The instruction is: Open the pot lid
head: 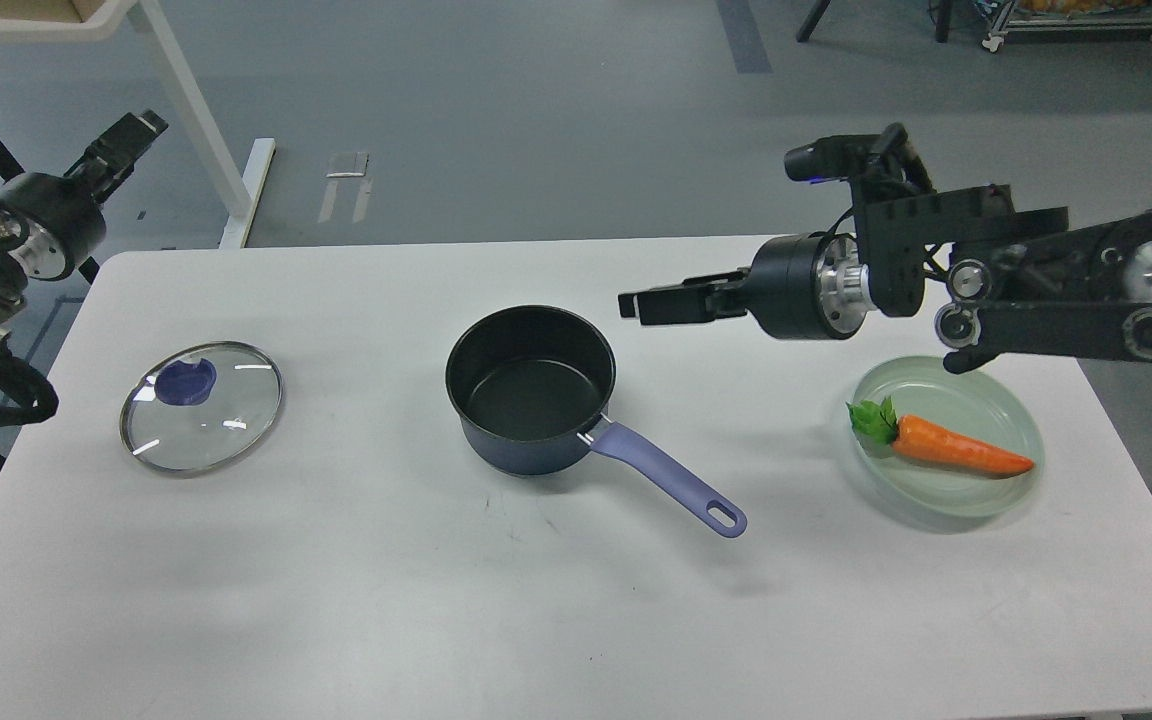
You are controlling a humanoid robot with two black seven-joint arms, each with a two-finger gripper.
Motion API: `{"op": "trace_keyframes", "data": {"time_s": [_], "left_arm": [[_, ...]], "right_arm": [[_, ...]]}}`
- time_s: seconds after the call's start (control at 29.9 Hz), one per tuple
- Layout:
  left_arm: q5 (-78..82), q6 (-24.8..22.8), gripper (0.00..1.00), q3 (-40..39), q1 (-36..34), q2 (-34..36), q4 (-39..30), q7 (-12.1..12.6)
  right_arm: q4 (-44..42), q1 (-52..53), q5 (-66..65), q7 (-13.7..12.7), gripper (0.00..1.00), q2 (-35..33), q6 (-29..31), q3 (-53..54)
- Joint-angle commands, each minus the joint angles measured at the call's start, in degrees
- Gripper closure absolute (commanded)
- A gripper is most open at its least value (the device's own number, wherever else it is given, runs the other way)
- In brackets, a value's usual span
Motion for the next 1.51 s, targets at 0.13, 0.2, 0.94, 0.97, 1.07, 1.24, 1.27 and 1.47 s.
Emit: {"op": "trace_keyframes", "data": {"time_s": [0.13, 0.2, 0.94, 0.97, 1.07, 1.24, 1.27, 1.47], "left_arm": [[-9.9, -2.3, 0.01, -7.8, 0.4, -7.0, 0.1, 0.0], [-12.4, -4.0, 0.01, -9.9, 1.0, -8.9, 0.2, 0.0], [-38.1, -12.4, 0.01, -28.6, 9.7, -16.1, 1.8, 0.0], [-38.6, -12.8, 0.01, -29.2, 9.9, -16.1, 1.8, 0.0], [-40.1, -14.4, 0.01, -30.3, 9.9, -16.3, 1.5, 0.0], [-40.2, -15.3, 0.01, -30.5, 10.0, -16.8, 1.2, 0.0], [-40.2, -15.3, 0.01, -30.5, 10.0, -16.9, 1.2, 0.0], [-40.3, -14.6, 0.01, -30.6, 9.9, -17.1, 1.2, 0.0]], "right_arm": [[-5.1, -23.0, 1.2, -0.1, 0.01, -8.5, -0.4, 32.9], [-8.4, -29.0, 1.3, -0.1, 0.01, -8.3, -0.4, 41.6], [-28.9, -55.8, 40.6, 0.3, 0.00, 8.7, -0.4, 81.8], [-28.9, -55.9, 42.0, 0.3, 0.00, 8.7, -0.3, 82.0], [-29.1, -56.2, 46.4, 0.3, 0.00, 9.4, -0.1, 83.8], [-33.9, -56.6, 48.9, 0.2, 0.00, 12.7, 1.1, 86.8], [-34.7, -56.6, 48.9, 0.2, 0.00, 13.0, 1.6, 87.0], [-35.6, -56.6, 48.9, 0.2, 0.00, 12.7, 2.4, 87.1]]}}
